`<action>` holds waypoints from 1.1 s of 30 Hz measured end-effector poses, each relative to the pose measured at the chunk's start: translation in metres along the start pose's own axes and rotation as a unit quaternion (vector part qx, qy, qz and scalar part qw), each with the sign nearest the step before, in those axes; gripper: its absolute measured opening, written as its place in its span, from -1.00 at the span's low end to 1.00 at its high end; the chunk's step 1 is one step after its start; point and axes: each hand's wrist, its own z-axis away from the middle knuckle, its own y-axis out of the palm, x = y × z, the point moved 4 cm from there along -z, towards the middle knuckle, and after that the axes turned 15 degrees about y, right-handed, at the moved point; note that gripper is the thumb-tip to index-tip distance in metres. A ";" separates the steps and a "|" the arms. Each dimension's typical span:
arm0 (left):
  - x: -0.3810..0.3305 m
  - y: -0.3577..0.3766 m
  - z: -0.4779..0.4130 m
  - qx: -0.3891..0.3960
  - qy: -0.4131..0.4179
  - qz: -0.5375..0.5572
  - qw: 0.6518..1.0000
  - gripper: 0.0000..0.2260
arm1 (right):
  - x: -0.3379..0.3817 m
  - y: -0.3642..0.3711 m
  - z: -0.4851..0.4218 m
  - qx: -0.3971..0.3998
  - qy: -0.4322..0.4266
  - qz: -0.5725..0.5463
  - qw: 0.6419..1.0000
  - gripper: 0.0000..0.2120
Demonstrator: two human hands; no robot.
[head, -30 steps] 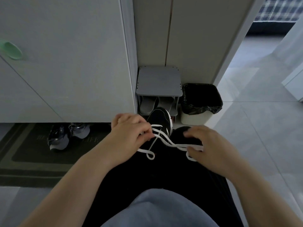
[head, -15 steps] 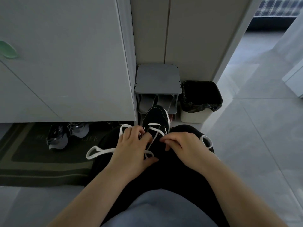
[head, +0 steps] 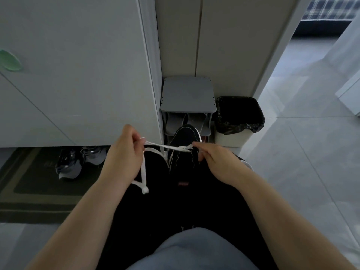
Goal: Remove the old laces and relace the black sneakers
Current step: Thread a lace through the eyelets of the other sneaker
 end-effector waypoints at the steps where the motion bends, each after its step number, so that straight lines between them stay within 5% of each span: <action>1: 0.004 0.003 -0.002 0.019 -0.014 -0.023 0.999 -0.95 | -0.003 0.000 -0.001 -0.001 0.011 -0.031 0.999 -0.68; 5: -0.018 0.020 0.001 0.034 0.075 -0.056 0.995 -0.63 | -0.010 -0.007 -0.010 -0.014 0.084 -0.164 0.983 -0.97; 8: -0.045 0.038 0.004 0.073 0.150 -0.059 0.984 -0.82 | -0.005 -0.007 -0.013 -0.012 0.075 -0.109 0.991 -0.93; 12: -0.049 0.063 0.004 0.138 0.112 -0.106 0.978 -0.81 | -0.001 -0.009 -0.009 -0.059 0.026 -0.064 0.996 -0.89; 18: -0.047 0.074 0.002 0.124 0.024 -0.061 0.990 -0.81 | 0.000 -0.006 -0.012 -0.092 0.049 -0.119 0.987 -0.92; 24: -0.046 0.077 0.000 0.107 -0.014 -0.036 0.994 -0.84 | 0.001 -0.006 -0.018 -0.020 0.102 -0.074 0.992 -0.81; 33: -0.050 0.076 0.002 0.095 -0.004 -0.039 0.995 -0.89 | -0.011 -0.002 -0.014 -0.144 0.070 -0.123 0.979 -0.87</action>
